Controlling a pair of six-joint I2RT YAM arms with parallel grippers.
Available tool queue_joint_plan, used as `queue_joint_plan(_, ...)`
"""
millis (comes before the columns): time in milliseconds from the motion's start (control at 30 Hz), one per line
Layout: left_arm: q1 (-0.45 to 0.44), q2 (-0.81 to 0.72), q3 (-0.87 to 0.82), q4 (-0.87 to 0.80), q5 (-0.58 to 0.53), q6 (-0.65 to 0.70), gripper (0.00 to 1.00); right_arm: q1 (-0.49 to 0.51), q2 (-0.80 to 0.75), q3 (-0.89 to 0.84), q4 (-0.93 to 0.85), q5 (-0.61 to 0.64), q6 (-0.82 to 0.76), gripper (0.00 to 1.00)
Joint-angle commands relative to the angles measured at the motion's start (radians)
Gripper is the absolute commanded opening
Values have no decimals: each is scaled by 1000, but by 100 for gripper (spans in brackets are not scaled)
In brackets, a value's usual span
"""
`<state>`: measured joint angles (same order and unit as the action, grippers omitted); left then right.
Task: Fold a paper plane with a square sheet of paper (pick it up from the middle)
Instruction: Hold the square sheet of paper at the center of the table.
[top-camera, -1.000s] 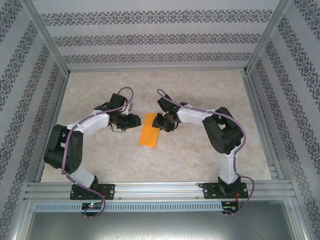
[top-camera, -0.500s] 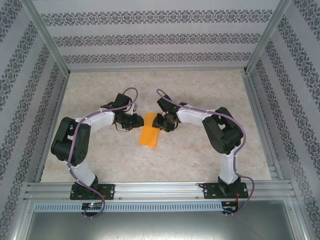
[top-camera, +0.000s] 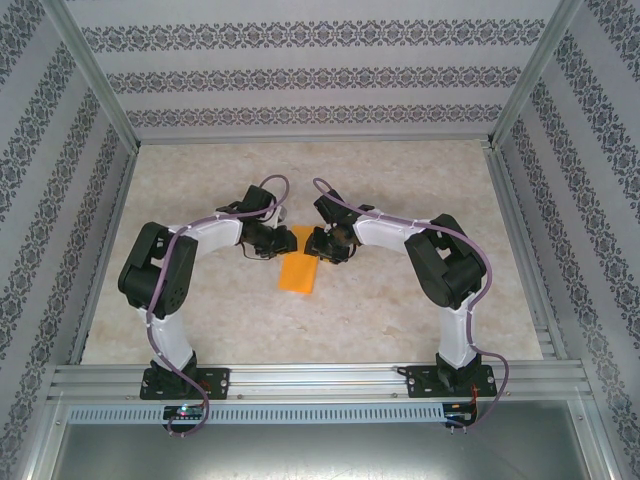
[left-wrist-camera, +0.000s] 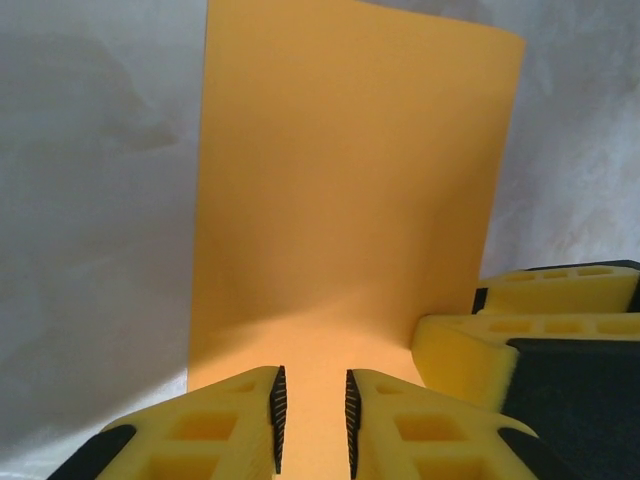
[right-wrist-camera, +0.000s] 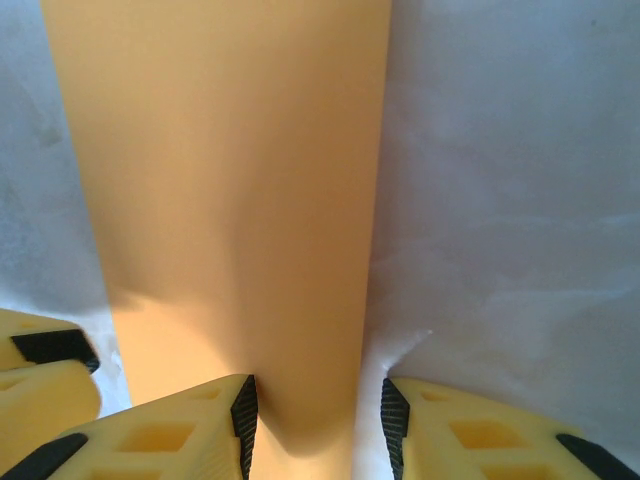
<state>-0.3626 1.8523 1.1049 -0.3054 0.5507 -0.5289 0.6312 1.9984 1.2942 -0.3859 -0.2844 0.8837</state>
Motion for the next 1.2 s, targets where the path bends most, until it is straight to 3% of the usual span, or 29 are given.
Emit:
queue_joint_plan(0,-14,19,22,22,10,2,25,12,52,-6,12,43,-5,42)
queue_joint_plan(600,-33,101,3,-33,-89,82,21,5,33,-10,20,41,-11,43)
queue_joint_plan(900,-34,129,-4,-48,-130,115,21,-20,-81,-58,39,40,-22,50)
queue_joint_plan(1167,-34,135,7,-63,-153,131,21,-18,-169,-126,130,-41,26,44)
